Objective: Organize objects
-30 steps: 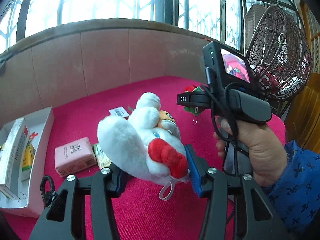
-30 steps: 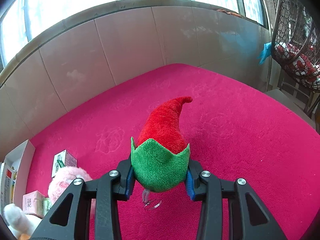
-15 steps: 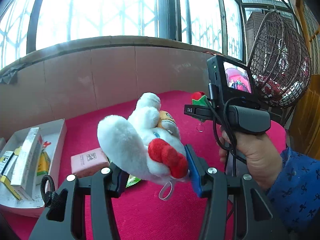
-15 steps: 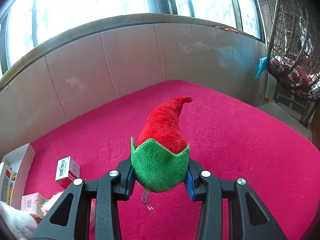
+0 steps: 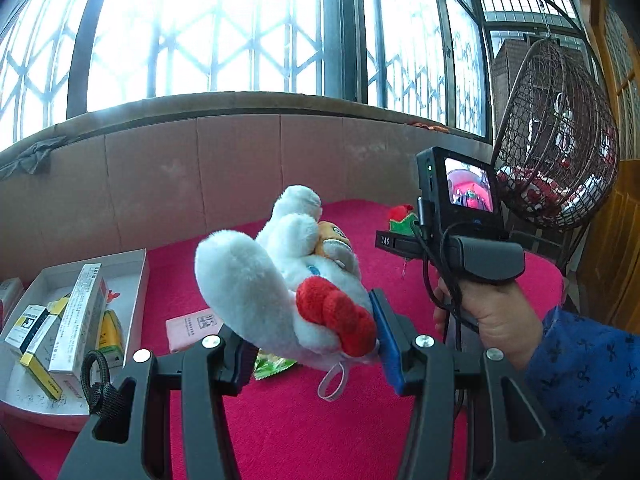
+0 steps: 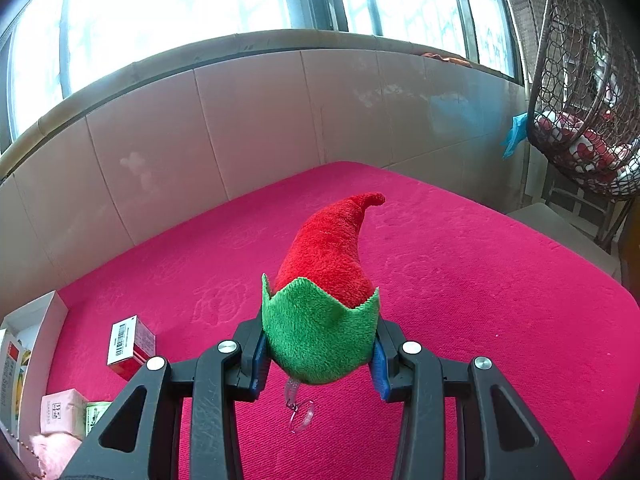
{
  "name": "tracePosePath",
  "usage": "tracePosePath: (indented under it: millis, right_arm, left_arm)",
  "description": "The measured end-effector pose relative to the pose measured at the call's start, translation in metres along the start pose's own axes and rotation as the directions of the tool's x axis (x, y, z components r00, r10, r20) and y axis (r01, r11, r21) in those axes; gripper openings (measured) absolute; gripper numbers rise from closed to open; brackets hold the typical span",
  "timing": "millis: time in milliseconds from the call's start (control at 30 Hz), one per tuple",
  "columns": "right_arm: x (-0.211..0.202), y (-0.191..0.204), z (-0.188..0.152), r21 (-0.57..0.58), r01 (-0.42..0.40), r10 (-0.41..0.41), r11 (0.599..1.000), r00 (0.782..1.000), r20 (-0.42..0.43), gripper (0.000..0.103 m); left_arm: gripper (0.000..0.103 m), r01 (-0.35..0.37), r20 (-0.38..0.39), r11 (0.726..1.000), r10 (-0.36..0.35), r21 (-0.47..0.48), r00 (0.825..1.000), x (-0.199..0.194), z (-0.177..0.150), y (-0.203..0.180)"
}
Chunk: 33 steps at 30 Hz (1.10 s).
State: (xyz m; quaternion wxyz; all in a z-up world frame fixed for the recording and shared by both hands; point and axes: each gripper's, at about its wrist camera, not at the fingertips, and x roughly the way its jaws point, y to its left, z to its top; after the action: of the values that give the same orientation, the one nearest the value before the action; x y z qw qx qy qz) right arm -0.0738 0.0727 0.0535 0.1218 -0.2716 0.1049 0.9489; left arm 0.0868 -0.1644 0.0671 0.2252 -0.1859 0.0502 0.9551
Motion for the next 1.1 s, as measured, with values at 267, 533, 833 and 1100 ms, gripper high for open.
tracePosePath:
  millis: [267, 533, 833, 1100]
  right_arm:
    - [0.003, -0.006, 0.002, 0.013, -0.002, 0.002, 1.000, 1.000, -0.011, 0.043]
    - [0.001, -0.007, 0.002, 0.010, -0.006, 0.006, 1.000, 1.000, -0.001, 0.043]
    - [-0.008, -0.011, 0.003, 0.016, -0.012, 0.011, 1.000, 0.999, 0.037, 0.043]
    - [-0.038, 0.004, 0.003, -0.028, -0.055, 0.056, 0.998, 0.997, 0.061, 0.043]
  left_arm:
    - [0.050, 0.114, -0.352, 0.993, -0.120, -0.038, 0.928, 0.016, -0.004, 0.020]
    - [0.050, -0.033, -0.375, 0.985, 0.095, 0.169, 0.922, -0.010, 0.002, 0.024]
    - [0.050, -0.132, -0.207, 0.984, 0.156, 0.122, 0.966, -0.037, 0.021, 0.038]
    - [0.050, -0.211, -0.146, 0.976, 0.215, 0.048, 0.966, -0.055, 0.032, 0.071]
